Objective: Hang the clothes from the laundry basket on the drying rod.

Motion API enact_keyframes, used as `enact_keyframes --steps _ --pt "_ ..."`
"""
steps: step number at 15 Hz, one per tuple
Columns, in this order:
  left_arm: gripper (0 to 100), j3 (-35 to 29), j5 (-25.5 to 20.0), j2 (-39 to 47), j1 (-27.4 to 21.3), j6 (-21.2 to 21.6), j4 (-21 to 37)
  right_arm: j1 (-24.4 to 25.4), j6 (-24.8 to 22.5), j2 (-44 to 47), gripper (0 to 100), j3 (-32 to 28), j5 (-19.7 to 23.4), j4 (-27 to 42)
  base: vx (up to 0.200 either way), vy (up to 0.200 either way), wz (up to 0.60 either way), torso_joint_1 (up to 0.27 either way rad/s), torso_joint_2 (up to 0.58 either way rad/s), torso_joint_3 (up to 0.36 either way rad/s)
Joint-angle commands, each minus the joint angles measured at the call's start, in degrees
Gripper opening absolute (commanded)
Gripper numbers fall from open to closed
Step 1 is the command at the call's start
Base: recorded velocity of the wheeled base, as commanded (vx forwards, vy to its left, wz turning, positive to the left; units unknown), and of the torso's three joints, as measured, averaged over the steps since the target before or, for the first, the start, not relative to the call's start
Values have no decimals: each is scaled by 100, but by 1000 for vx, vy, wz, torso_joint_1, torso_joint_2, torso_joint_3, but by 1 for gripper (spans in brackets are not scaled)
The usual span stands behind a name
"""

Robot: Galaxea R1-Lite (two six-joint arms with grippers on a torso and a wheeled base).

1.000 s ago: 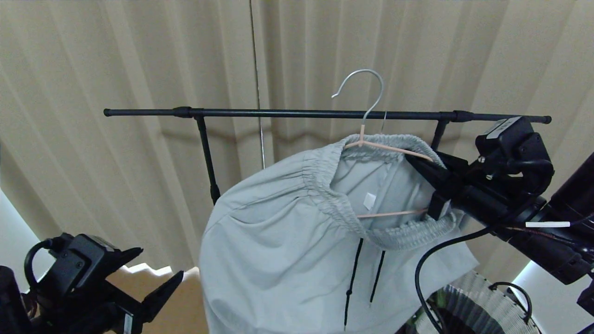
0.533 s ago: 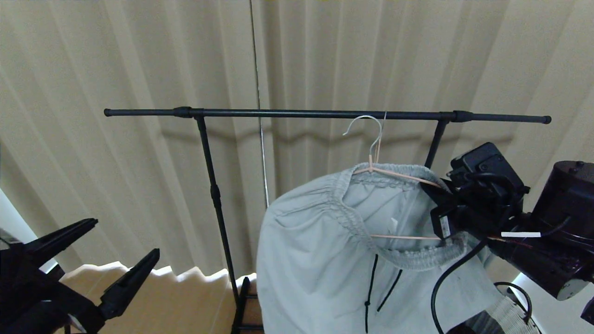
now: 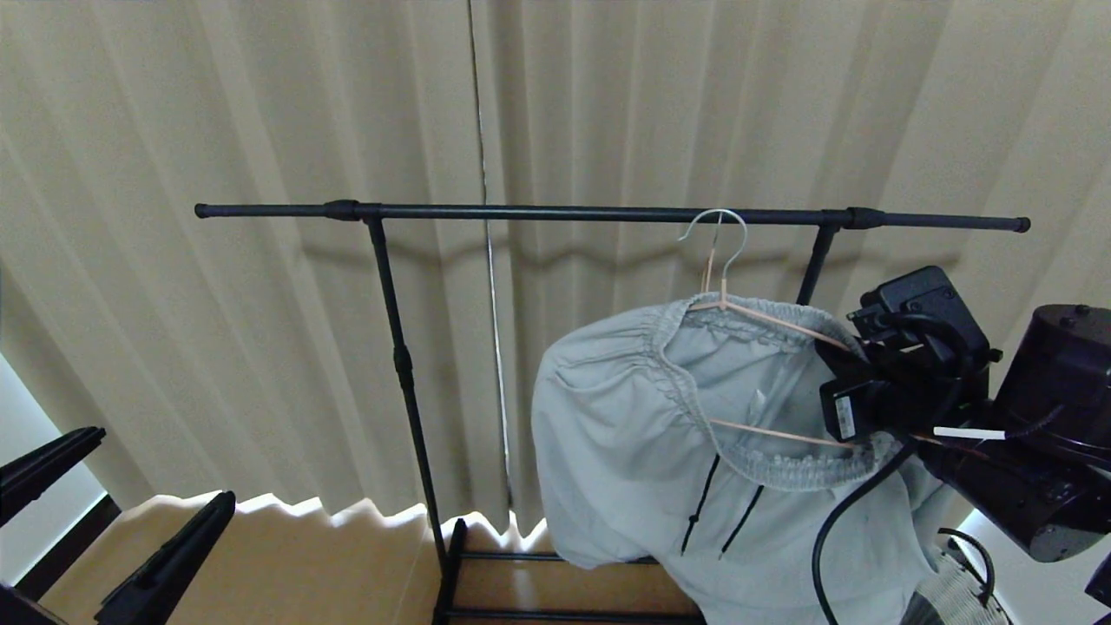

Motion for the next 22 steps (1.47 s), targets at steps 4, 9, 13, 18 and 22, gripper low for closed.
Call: enact_keyframes --steps 4,9,13,18,22 --pt "100 2 0 -51 -19 -2 238 -12 -1 78 0 -26 -14 -5 100 0 0 1 1 1" --pt "100 46 0 -51 -27 -2 238 -4 -1 201 0 -78 -5 -40 200 0 0 -1 -1 2" --pt "100 90 -9 -60 -27 -19 238 -12 -1 289 0 -131 -5 -40 200 0 0 11 6 2" --pt "100 90 0 -60 -27 -28 238 -12 -1 667 0 -298 -172 -216 200 0 0 2 2 6" --pt "100 90 -9 -175 -45 -2 238 -4 -10 842 0 -430 -392 -251 100 0 0 -1 -1 4"
